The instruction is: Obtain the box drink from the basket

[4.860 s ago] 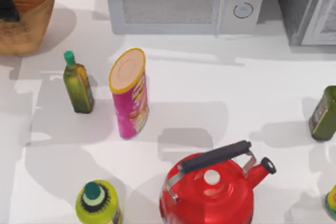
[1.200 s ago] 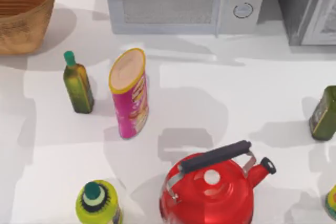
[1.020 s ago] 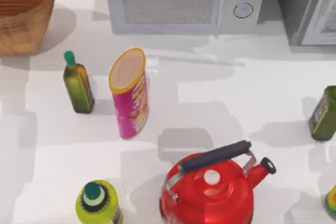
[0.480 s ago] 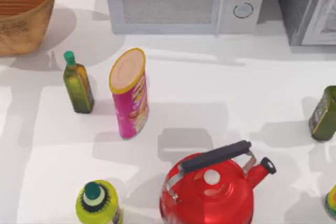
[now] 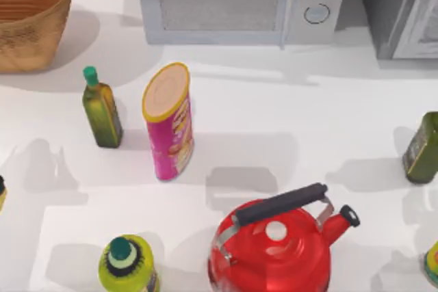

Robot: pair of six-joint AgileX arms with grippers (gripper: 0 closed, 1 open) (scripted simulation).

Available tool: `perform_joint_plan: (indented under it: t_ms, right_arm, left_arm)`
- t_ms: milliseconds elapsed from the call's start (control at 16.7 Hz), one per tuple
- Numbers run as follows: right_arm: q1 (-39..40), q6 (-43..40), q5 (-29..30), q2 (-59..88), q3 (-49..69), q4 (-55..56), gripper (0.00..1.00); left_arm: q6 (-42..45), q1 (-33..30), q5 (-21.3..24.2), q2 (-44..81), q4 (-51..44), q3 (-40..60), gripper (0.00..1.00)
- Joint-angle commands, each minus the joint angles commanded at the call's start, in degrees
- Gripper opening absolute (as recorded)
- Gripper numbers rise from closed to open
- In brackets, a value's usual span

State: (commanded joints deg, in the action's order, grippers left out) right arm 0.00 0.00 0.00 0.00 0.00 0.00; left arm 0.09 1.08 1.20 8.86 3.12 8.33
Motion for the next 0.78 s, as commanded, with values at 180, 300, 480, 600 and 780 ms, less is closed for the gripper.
perform_joint_plan:
  t_ms: [180, 300, 480, 600, 780]
  right_arm:
    - [0.0, 0.0, 0.0, 0.0, 0.0, 0.0, 1.0]
    - [0.0, 0.0, 0.0, 0.0, 0.0, 0.0, 1.0]
    - [0.0, 0.0, 0.0, 0.0, 0.0, 0.0, 1.0]
    - [0.0, 0.0, 0.0, 0.0, 0.0, 0.0, 1.0]
    - [0.0, 0.0, 0.0, 0.0, 0.0, 0.0, 1.0]
  left_arm:
    - [-0.08, -0.84, -0.94, -7.14, -2.47, -6.71, 0.0]
    - [-0.09, -1.08, -1.2, -8.86, -3.12, -8.33, 0.0]
    - [-0.09, -1.08, -1.2, -8.86, -3.12, -8.33, 0.0]
    - [0.02, -0.94, -1.21, -8.56, -3.01, -8.26, 0.0]
    - [0.27, -3.54, -4.6, -5.16, 0.62, -6.09, 0.0]
